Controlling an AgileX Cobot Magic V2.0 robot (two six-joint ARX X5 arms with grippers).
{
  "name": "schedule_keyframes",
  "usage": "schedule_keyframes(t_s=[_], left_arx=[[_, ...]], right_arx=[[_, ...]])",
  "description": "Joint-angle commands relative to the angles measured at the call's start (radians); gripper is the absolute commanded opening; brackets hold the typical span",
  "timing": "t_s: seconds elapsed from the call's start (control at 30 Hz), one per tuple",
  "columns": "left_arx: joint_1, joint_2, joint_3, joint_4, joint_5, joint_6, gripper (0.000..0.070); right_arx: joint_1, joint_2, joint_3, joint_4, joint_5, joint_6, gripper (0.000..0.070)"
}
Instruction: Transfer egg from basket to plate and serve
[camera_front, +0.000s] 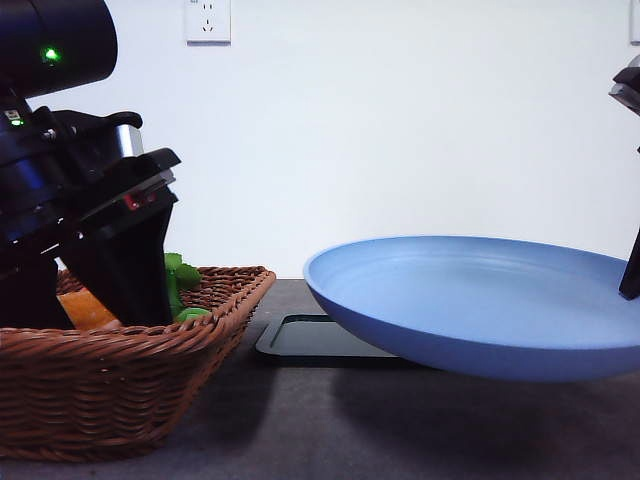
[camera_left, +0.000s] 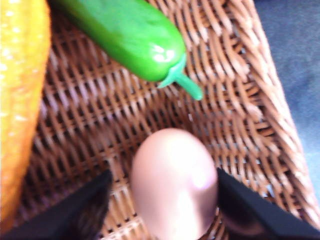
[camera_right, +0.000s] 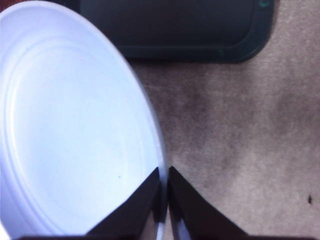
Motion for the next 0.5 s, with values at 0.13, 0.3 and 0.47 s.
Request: schedule_keyframes(t_s=[0.13, 0.3, 0.47], left_arx=[[-0.01, 0.018, 0.016, 0.005, 0.007, 0.006, 0.0217], [-0.009, 0.018, 0.02, -0.003, 0.006, 0.02, 0.0184], [-0.008, 0.018, 0.092, -0.1, 0.006, 0.066, 0.0183]], right_arx=[[0.0, 0.005, 0.009, 0.008, -0.006, -0.009, 0.0], [0.0, 0.005, 0.009, 0.008, -0.006, -0.009, 0.0], [0.0, 0.005, 0.009, 0.007, -0.006, -0.009, 0.0]])
